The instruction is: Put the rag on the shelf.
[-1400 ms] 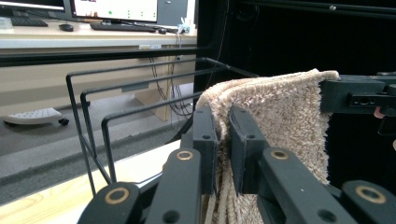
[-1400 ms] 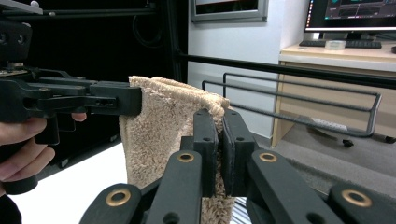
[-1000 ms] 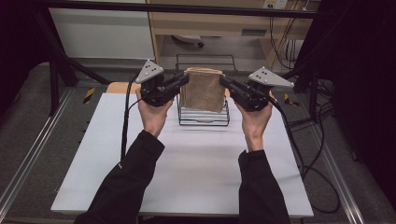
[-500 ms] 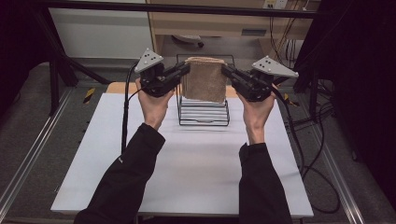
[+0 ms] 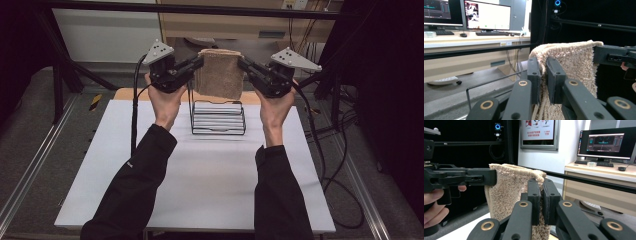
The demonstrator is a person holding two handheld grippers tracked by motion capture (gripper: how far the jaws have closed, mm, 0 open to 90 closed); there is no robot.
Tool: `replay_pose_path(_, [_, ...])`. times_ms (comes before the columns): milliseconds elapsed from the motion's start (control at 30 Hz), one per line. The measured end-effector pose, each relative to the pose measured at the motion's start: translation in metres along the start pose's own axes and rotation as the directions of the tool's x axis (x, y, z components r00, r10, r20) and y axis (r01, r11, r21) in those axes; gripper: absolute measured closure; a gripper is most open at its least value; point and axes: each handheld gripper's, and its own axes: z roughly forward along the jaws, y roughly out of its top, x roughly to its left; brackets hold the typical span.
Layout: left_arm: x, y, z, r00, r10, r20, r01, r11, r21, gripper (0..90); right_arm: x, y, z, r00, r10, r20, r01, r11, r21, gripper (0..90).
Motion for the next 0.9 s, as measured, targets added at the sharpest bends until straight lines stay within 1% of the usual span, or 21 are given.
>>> replay_pose_path(133, [0.001, 0.004, 0.004, 1.0, 0.0, 0.0, 0.0, 1.0, -0.003, 81.4, -0.003, 0.005, 0.003, 1.0, 0.0, 0.007, 0.0, 1.0, -0.003, 86.2])
replay_pose_path(233, [0.001, 0.008, 0.007, 0.9999, 0.007, -0.008, -0.007, 1.0, -0.001, 81.4, -0.006, 0.007, 0.005, 1.0, 0.002, 0.009, -0.002, 1.0, -0.005, 86.1])
replay_pose_path(333, [0.0, 0.011, 0.008, 0.9996, 0.026, -0.012, -0.026, 0.9997, -0.001, 81.4, -0.009, 0.009, 0.007, 0.9999, 0.004, 0.011, -0.004, 1.0, -0.008, 86.1])
replay_pose_path(500, [0.002, 0.017, 0.011, 0.9997, 0.017, -0.017, -0.017, 0.9998, -0.005, 81.4, -0.013, 0.013, 0.011, 0.9999, 0.006, 0.009, -0.006, 1.0, -0.016, 86.1])
replay_pose_path(700, [0.005, 0.024, 0.015, 0.9991, 0.036, -0.023, -0.036, 0.9993, -0.007, 81.4, -0.019, 0.018, 0.018, 0.9999, 0.007, 0.011, -0.007, 1.0, -0.022, 86.1])
replay_pose_path(800, [0.007, 0.025, 0.018, 0.999, 0.036, -0.026, -0.036, 0.9993, -0.006, 81.4, -0.022, 0.02, 0.023, 0.9998, 0.006, 0.018, -0.006, 1.0, -0.02, 86.1])
replay_pose_path(900, [0.011, 0.024, 0.021, 0.9992, 0.031, -0.025, -0.031, 0.9995, -0.007, 81.4, -0.026, 0.02, 0.028, 0.9998, 0.009, 0.018, -0.009, 1.0, -0.017, 86.1])
